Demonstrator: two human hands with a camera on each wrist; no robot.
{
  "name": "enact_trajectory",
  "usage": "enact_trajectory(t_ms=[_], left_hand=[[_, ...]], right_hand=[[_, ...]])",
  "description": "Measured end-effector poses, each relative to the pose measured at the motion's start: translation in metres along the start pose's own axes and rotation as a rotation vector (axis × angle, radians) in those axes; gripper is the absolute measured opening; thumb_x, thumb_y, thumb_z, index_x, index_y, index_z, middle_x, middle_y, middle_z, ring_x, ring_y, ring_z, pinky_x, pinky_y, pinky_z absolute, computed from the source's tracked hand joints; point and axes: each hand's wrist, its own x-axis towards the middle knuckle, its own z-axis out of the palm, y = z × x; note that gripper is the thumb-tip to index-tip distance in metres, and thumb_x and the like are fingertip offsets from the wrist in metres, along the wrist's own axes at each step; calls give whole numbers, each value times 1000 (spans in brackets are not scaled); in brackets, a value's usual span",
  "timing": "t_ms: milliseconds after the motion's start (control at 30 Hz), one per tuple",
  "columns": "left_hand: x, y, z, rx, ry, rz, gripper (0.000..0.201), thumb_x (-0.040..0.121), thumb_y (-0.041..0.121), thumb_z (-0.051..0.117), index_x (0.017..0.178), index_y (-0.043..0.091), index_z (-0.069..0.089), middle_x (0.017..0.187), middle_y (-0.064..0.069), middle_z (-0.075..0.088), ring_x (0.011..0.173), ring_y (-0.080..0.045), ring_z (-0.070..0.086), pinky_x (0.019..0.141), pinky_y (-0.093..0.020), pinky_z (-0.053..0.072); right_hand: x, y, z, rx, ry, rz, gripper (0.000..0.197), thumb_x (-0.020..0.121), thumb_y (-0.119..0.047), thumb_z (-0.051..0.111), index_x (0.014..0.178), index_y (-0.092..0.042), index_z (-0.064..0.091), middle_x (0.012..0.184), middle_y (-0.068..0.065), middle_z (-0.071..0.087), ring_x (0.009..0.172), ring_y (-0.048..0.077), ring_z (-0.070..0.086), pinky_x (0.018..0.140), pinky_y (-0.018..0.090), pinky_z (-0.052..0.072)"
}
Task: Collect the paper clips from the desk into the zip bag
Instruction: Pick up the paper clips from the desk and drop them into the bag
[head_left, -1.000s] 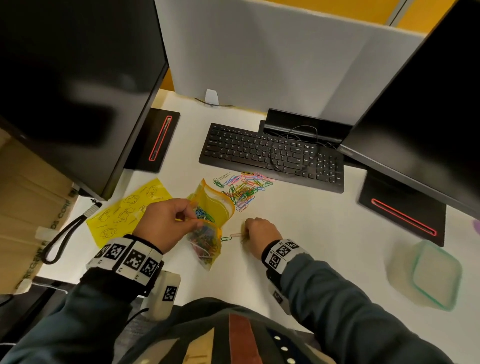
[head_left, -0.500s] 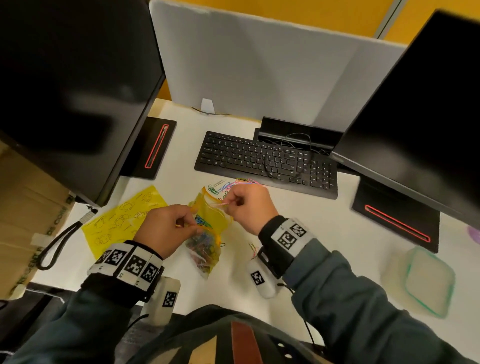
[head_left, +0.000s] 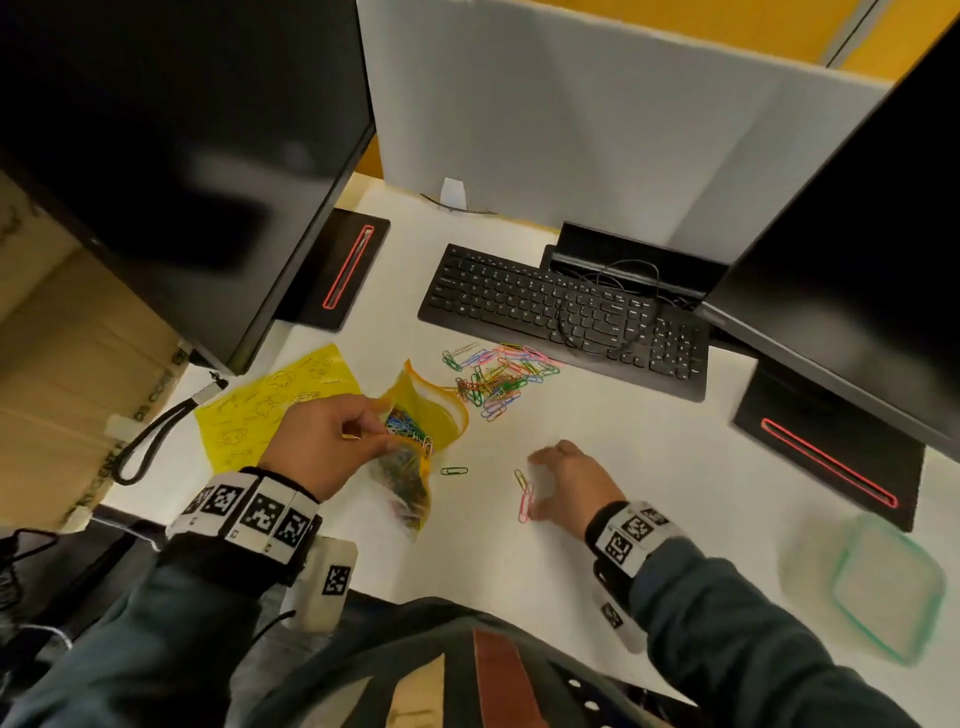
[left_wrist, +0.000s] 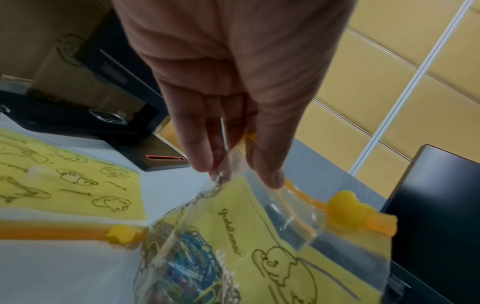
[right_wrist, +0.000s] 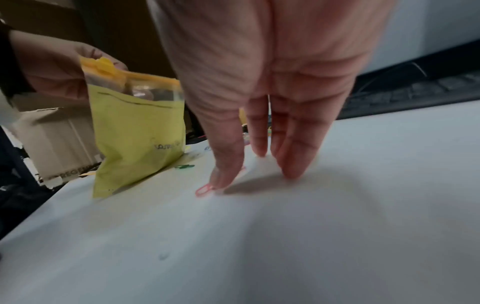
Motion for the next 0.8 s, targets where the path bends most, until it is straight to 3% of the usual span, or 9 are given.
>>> enact_trajectory(t_ms=[100, 167, 300, 433, 500, 567, 667, 733, 800], left_hand=[[2, -4, -2, 19, 34, -27, 17, 65, 14, 80, 60, 15, 64, 84, 9, 66, 68, 9, 59, 60, 1, 37], [4, -5, -3, 30, 49, -42, 16, 65, 14, 80, 62, 13, 65, 80, 7, 65, 70, 6, 59, 62, -5, 39], [5, -5, -2, 27, 61, -56, 14, 66, 13, 79, 65, 8, 66, 83, 2, 66, 74, 1, 58, 62, -5, 37], [5, -4, -3, 17, 54, -77, 15, 66, 15, 79, 65, 8, 65, 76, 8, 65, 75, 1, 57, 63, -8, 36], [5, -4, -4, 9, 57, -87, 15, 66, 15, 79, 64, 9, 65, 76, 12, 64, 76, 0, 58, 64, -10, 36], [5, -4, -5, 3, 64, -98, 15, 66, 14, 79, 65, 8, 66, 76, 13, 62, 73, 4, 57, 63, -6, 36], [4, -5, -6, 5, 58, -101, 14, 66, 13, 79, 66, 6, 66, 77, 20, 60, 66, 17, 55, 56, 5, 33], [5, -5, -6, 9, 54, -103, 14, 66, 14, 79, 65, 8, 66, 77, 21, 60, 66, 18, 55, 55, 6, 32], [6, -5, -6, 20, 55, -99, 15, 66, 14, 79, 66, 8, 66, 75, 19, 61, 68, 10, 57, 56, 4, 33]], right_hand=[[7, -6, 11, -23, 56, -57, 36, 73, -19, 73, 107, -12, 62, 113, 7, 54, 102, 30, 60, 88, 31, 49], [13, -11, 12, -31, 64, -66, 22, 77, -14, 67, 99, -10, 65, 107, 8, 56, 96, 30, 61, 84, 29, 47], [23, -17, 12, -52, 66, -100, 23, 83, -13, 61, 105, -7, 62, 109, 13, 58, 101, 32, 57, 85, 31, 44], [24, -12, 15, -166, 65, -136, 25, 93, -25, 49, 107, -6, 56, 111, 11, 51, 103, 30, 51, 79, 35, 44], [22, -7, 18, -194, 81, -155, 24, 95, -22, 43, 108, -5, 55, 113, 11, 50, 105, 29, 49, 77, 34, 43], [19, -1, 19, -122, 106, -149, 18, 95, -18, 42, 103, -6, 54, 109, 11, 55, 101, 27, 52, 74, 31, 40], [16, 13, 11, 152, 177, -32, 13, 87, -5, 41, 90, -14, 49, 90, 4, 63, 83, 27, 60, 71, 28, 43], [10, 23, 5, 203, 203, -18, 17, 88, -6, 41, 99, -18, 48, 85, 6, 66, 78, 28, 62, 73, 32, 50], [4, 27, 4, 123, 163, -58, 22, 93, -14, 45, 113, -20, 50, 90, 7, 69, 84, 27, 64, 80, 34, 51]])
